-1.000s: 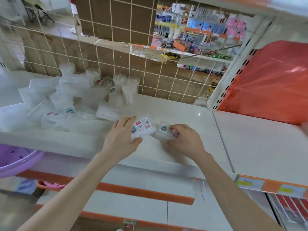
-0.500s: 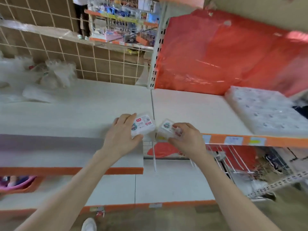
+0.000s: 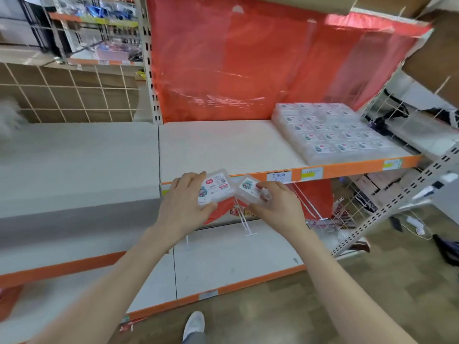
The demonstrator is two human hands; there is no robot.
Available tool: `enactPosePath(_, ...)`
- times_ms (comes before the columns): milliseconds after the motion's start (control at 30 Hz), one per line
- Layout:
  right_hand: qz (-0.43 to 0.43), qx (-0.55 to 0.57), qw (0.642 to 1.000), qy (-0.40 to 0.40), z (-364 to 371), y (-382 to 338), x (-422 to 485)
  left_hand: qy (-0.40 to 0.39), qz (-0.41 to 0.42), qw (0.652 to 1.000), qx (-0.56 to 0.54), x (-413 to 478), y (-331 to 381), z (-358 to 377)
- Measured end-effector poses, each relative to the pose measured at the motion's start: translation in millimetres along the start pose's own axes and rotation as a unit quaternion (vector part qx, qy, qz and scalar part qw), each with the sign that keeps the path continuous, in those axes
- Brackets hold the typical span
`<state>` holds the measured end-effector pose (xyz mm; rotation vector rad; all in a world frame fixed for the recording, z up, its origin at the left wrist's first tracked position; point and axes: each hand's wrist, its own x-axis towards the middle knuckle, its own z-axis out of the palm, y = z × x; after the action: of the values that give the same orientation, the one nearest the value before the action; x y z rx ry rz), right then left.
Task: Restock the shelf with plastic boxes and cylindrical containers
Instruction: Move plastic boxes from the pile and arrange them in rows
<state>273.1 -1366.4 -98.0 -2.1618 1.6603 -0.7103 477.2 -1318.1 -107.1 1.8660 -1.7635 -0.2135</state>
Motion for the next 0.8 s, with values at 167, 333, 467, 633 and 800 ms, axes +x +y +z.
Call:
enactPosePath(167,0.022,0.001,1.000,0.013,-12.8,35.9,12.5,-0.030,0.025,0.999,-0.005,32.3,21.3,27.2)
enactPosePath(333,0.031,-0.009,0.998,0.054,-32.1,74.7,54.9,-0.039,0.044,0.998,-0.010,88.6,43.5,55.2)
enactPosePath(467,0.004,-0.020,0.998,0.060,-47.5,99.0,100.6,-0.035,0.059,0.997,-0.020,142.7,60.0,77.4)
enactPosePath(633,0.002,-0.031,0.996,0.085,-64.4,124.8,159.7,-0.032,0.073,0.996,-0.028,202.4,76.9,104.4)
enactPosePath(800,0.013,-0.033,0.995,0.094,-74.3,149.1,195.2,-0.048,0.085,0.995,-0.035,241.3,94.3,122.3)
